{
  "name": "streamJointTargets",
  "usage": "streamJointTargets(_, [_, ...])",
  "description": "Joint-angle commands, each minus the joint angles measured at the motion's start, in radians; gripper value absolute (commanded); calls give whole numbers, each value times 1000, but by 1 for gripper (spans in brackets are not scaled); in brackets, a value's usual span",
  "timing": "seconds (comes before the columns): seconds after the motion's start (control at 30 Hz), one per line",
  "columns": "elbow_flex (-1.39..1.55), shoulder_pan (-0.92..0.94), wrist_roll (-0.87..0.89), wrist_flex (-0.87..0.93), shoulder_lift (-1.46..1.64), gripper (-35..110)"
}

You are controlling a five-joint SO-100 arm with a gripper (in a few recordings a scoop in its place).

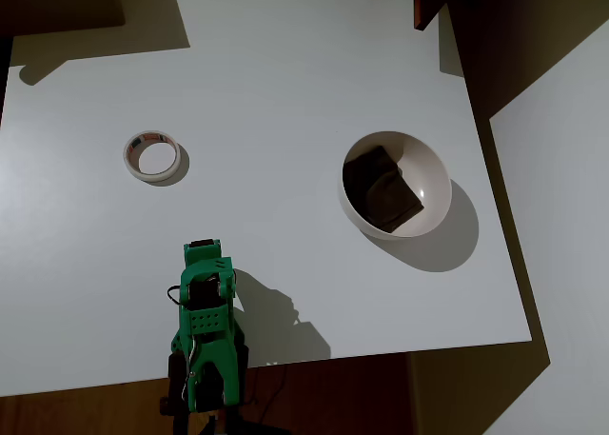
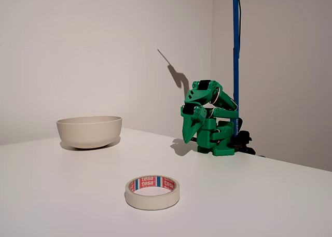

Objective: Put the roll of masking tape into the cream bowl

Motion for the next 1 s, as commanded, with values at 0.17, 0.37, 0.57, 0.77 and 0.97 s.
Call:
streamJointTargets(0.17, [-9, -35, 11, 12, 2, -8])
streamJointTargets(0.37, [-9, -35, 11, 12, 2, -8])
streamJointTargets(0.57, [-9, -31, 14, 12, 2, -8])
streamJointTargets(0.77, [-38, -9, 37, -9, 3, -8])
streamJointTargets(0.97, [-201, -43, 66, -126, -275, -8])
